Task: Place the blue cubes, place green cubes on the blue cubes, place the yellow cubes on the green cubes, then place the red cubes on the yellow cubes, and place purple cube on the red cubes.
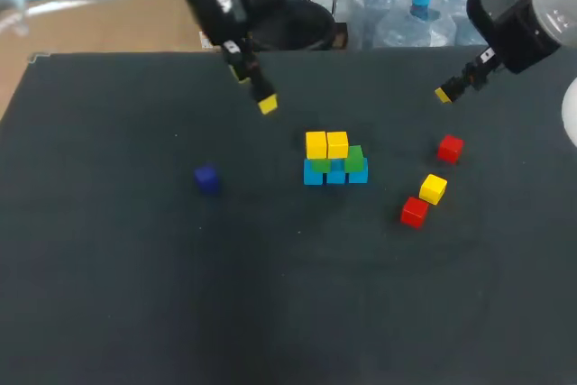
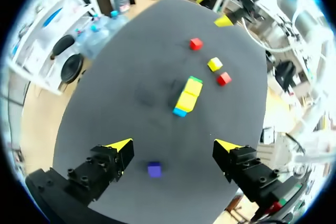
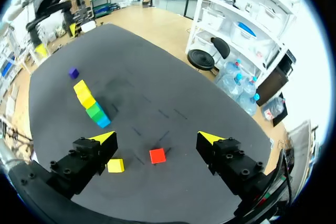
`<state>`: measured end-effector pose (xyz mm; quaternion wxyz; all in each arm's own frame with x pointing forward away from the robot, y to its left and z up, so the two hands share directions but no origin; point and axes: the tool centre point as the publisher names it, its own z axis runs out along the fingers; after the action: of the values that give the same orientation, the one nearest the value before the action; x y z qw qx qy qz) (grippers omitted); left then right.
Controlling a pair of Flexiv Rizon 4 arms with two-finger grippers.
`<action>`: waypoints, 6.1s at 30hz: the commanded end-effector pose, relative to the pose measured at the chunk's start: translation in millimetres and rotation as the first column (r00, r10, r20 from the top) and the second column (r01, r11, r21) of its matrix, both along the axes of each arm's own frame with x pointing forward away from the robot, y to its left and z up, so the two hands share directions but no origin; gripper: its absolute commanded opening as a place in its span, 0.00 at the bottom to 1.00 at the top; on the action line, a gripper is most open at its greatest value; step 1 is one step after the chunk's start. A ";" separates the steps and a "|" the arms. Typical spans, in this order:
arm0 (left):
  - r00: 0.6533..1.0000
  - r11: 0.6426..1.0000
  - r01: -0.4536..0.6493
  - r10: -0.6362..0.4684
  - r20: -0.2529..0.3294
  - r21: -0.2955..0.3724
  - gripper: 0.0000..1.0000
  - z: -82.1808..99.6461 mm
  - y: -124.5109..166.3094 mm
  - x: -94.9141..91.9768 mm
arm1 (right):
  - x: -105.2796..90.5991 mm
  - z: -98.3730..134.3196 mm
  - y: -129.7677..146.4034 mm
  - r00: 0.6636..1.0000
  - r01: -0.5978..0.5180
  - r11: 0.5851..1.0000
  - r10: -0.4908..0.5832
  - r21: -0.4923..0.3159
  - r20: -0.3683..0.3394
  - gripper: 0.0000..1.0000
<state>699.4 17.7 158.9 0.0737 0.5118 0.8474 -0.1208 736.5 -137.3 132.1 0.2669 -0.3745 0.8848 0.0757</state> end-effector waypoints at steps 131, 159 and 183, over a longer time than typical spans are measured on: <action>0.784 0.740 -0.331 0.561 0.266 -0.586 1.00 46.0 91.9 35.0 | -61.9 -75.9 71.5 0.752 -0.646 0.690 0.501 -0.327 -0.429 0.00; 0.784 0.740 -0.331 0.561 0.266 -0.586 1.00 46.0 91.9 35.0 | -63.7 -125.8 60.3 0.776 -0.590 0.750 0.426 -0.298 -0.464 1.00; 0.784 0.740 -0.331 0.561 0.266 -0.586 1.00 46.0 91.9 35.0 | -72.1 -129.9 50.5 0.766 -0.588 0.756 0.407 -0.288 -0.497 0.07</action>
<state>733.4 108.4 206.1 0.4149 0.2614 0.8482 -0.2005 663.7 -87.6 3.1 -0.0406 -0.6255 0.7787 0.0245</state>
